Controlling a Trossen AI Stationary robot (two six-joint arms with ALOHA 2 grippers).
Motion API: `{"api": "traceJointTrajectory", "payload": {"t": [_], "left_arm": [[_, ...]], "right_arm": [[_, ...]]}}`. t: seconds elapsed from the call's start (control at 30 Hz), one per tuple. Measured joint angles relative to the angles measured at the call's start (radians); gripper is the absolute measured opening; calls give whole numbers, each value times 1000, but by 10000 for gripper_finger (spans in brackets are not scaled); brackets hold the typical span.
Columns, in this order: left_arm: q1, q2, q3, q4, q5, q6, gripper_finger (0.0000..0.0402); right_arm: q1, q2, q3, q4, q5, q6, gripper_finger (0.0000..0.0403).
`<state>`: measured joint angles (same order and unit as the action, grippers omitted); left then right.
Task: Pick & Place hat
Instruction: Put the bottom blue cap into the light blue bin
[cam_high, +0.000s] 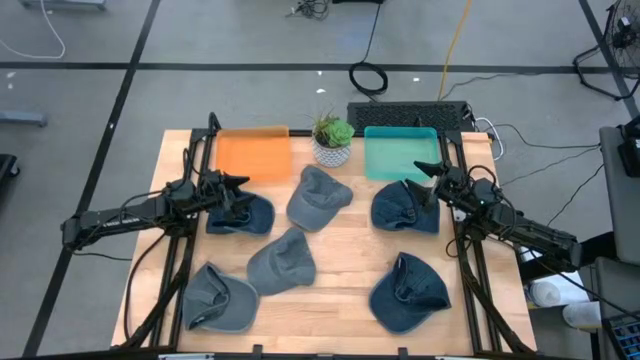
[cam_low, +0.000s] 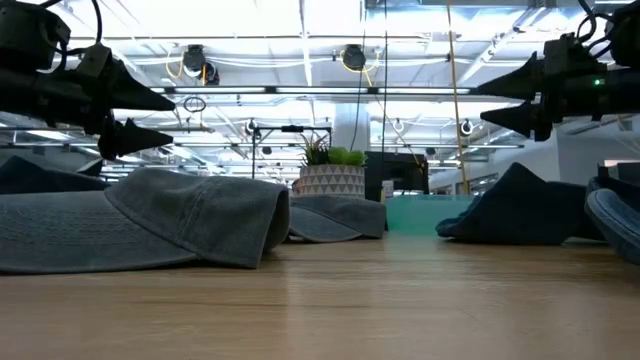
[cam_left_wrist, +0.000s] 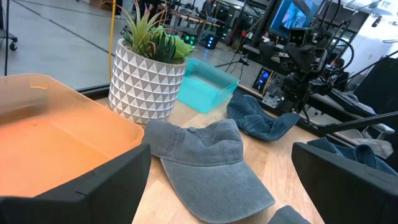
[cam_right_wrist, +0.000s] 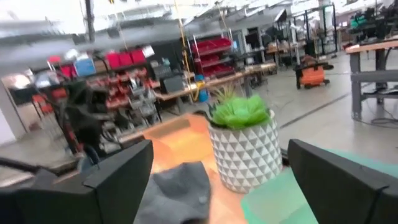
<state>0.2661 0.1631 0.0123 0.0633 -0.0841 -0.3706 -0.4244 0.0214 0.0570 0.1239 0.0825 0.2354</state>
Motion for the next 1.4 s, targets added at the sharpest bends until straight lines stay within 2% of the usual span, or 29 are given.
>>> {"api": "traceJointTrajectory", "payload": {"t": [0.2,0.33,0.47,0.97,1.23,1.4], "left_arm": [[0,0,0,0,0,0,399],[0,0,0,0,0,0,399],[0,0,0,0,0,0,399],[0,0,0,0,0,0,399],[0,0,0,0,0,0,399],[0,0,0,0,0,0,399]], "right_arm": [[0,83,120,-87,70,-13,353],[0,161,222,-166,74,-13,353],[0,258,357,-238,74,-13,353],[1,593,918,-684,74,33,352],[3,709,1091,-835,59,97,352],[50,767,1151,-887,44,138,352]]}}
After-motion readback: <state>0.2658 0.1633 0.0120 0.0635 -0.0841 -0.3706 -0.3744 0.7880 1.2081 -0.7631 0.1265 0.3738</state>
